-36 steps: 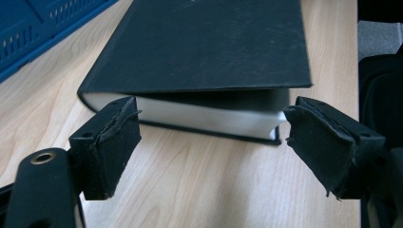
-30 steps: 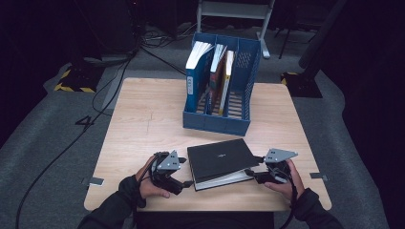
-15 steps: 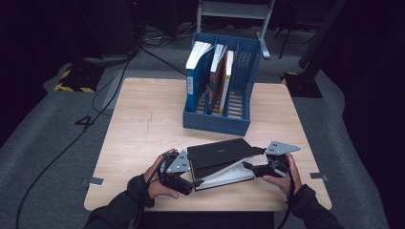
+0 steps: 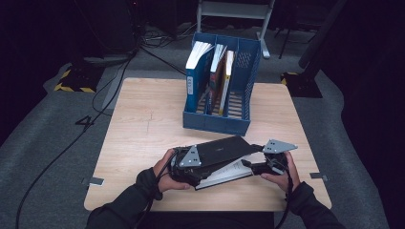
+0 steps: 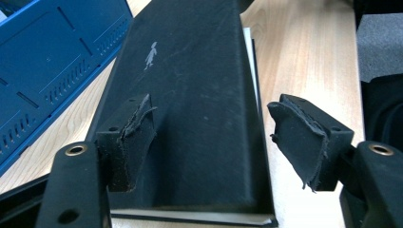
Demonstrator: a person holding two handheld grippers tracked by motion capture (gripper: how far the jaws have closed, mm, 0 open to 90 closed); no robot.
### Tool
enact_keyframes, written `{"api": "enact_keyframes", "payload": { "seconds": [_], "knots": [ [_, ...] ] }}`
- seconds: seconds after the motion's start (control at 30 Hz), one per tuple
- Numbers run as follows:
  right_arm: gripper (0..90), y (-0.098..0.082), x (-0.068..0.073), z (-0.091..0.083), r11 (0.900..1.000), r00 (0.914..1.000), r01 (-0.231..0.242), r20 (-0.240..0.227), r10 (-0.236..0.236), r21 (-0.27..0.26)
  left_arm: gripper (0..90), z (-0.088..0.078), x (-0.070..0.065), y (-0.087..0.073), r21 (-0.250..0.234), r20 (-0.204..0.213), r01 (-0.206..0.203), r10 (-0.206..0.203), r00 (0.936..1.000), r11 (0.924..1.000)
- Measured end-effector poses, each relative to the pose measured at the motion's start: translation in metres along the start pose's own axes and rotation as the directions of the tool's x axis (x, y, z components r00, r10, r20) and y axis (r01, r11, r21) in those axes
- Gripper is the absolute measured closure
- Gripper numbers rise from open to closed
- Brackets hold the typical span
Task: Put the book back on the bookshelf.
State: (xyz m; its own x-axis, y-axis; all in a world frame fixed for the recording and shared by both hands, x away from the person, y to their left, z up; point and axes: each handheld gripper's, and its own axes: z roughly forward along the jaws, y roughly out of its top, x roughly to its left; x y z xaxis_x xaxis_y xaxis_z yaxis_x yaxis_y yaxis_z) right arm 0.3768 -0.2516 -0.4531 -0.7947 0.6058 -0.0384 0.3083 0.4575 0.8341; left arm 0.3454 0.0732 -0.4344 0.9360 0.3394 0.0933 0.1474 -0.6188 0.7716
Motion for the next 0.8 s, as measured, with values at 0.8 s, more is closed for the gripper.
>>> {"api": "enact_keyframes", "payload": {
  "seconds": [0.8],
  "knots": [
    [29.4, -0.001, 0.0, 0.002, 1.0, 0.9998, 0.019, 0.003, -0.019, -0.003, 37.0, 0.015, -0.006, 0.006, 0.119, -0.113, -0.033, 0.047, 0.9925, 0.9924]
  ]
}}
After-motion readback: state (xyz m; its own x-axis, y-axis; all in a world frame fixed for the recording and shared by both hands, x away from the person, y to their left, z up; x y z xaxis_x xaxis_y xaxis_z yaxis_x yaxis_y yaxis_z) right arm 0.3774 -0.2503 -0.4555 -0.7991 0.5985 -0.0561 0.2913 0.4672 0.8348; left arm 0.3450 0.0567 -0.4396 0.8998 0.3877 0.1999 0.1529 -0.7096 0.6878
